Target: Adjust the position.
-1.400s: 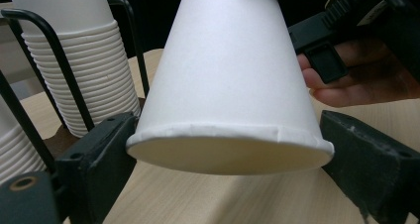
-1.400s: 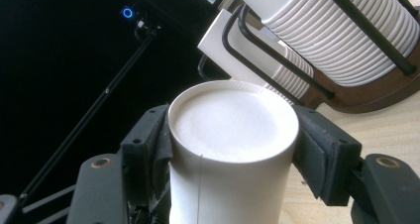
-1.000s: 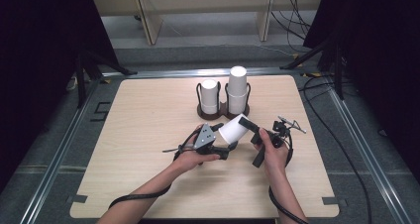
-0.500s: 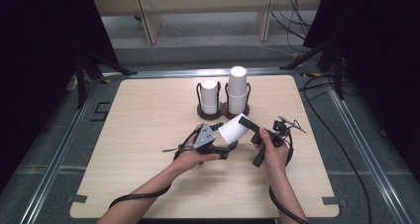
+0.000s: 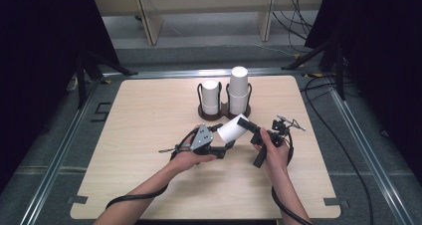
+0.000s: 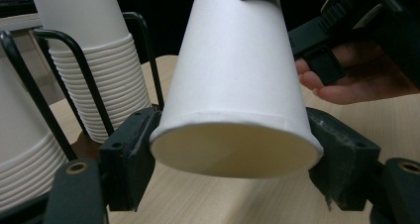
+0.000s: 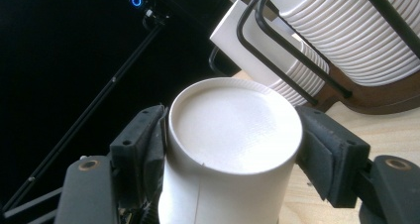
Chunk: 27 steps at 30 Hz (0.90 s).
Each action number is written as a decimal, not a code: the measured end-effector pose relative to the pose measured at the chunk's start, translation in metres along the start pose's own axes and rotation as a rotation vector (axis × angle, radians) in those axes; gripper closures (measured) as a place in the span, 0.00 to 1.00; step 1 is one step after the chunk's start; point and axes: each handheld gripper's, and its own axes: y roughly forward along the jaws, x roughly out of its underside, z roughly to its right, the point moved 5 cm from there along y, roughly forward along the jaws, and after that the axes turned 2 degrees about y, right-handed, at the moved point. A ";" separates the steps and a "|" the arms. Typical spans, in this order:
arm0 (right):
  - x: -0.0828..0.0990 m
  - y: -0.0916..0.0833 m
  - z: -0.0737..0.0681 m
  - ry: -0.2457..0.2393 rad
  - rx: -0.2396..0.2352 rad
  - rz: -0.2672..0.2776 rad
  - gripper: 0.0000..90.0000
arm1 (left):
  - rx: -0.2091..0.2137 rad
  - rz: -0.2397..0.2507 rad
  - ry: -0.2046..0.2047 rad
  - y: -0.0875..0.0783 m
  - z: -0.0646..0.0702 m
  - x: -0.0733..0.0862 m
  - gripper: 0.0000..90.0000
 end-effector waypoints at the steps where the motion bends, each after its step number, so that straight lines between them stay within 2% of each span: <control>1: -0.001 0.001 0.002 -0.051 -0.009 0.014 0.34 | 0.002 0.014 -0.007 0.000 0.000 -0.001 0.30; 2: -0.001 0.001 0.002 -0.047 -0.009 0.015 0.33 | 0.004 0.007 -0.007 -0.001 0.000 -0.001 0.30; 3: -0.002 0.001 0.001 -0.050 0.014 0.018 0.33 | 0.003 0.011 -0.006 -0.001 0.000 -0.001 0.30; 4: -0.002 0.001 -0.001 -0.031 0.022 0.024 0.32 | 0.002 0.012 -0.006 -0.002 0.000 -0.002 0.31; 5: -0.003 0.001 0.000 -0.081 0.020 0.030 0.32 | 0.005 0.017 -0.007 -0.002 0.000 -0.002 0.31; 6: -0.003 0.001 0.000 -0.088 0.016 0.033 0.32 | 0.004 0.019 -0.008 -0.002 0.000 -0.002 0.32; 7: -0.003 0.001 -0.001 -0.071 0.017 0.031 0.32 | 0.005 0.011 -0.005 -0.002 0.000 -0.003 0.32; 8: -0.005 0.001 -0.001 -0.098 0.005 0.038 0.32 | 0.005 0.011 -0.005 -0.002 0.000 -0.003 0.32; 9: -0.005 0.001 -0.002 -0.094 -0.003 0.031 0.32 | 0.006 0.012 -0.008 -0.002 0.000 -0.003 0.33; 10: -0.006 0.000 -0.002 -0.090 0.025 0.039 0.32 | 0.010 0.010 -0.008 -0.003 0.000 -0.003 0.33; 11: -0.006 -0.001 -0.001 -0.111 0.016 0.042 0.32 | 0.013 0.008 -0.008 -0.003 0.000 -0.003 0.33; 12: -0.007 -0.001 -0.002 -0.104 0.020 0.049 0.32 | 0.019 0.006 -0.013 -0.003 0.000 -0.003 0.34; 13: -0.008 0.000 -0.002 -0.100 0.003 0.061 0.32 | 0.022 0.004 -0.018 -0.003 0.000 -0.003 0.34; 15: -0.009 -0.003 -0.002 -0.113 0.026 0.066 0.32 | 0.025 0.003 -0.026 -0.003 -0.001 -0.003 0.35; 16: -0.010 -0.004 -0.003 -0.111 0.011 0.064 0.32 | 0.025 -0.001 -0.025 -0.004 -0.001 -0.002 0.35; 17: -0.011 -0.005 -0.003 -0.115 0.018 0.072 0.32 | 0.024 -0.003 -0.024 -0.004 -0.002 -0.002 0.35; 20: -0.013 -0.008 -0.004 -0.163 0.016 0.091 0.32 | 0.021 -0.008 -0.021 -0.006 -0.004 -0.001 0.35; 22: -0.015 -0.009 -0.007 -0.175 0.027 0.093 0.32 | 0.020 -0.002 -0.023 -0.006 -0.005 0.000 0.35; 23: -0.015 -0.009 -0.007 -0.189 0.034 0.094 0.32 | 0.017 -0.021 -0.018 -0.008 -0.006 0.000 0.35; 25: -0.015 -0.011 -0.007 -0.235 0.042 0.091 0.32 | 0.016 -0.029 -0.014 -0.010 -0.008 0.001 0.35; 27: -0.015 -0.012 -0.006 -0.261 0.053 0.087 0.32 | 0.013 -0.040 -0.010 -0.012 -0.009 0.001 0.35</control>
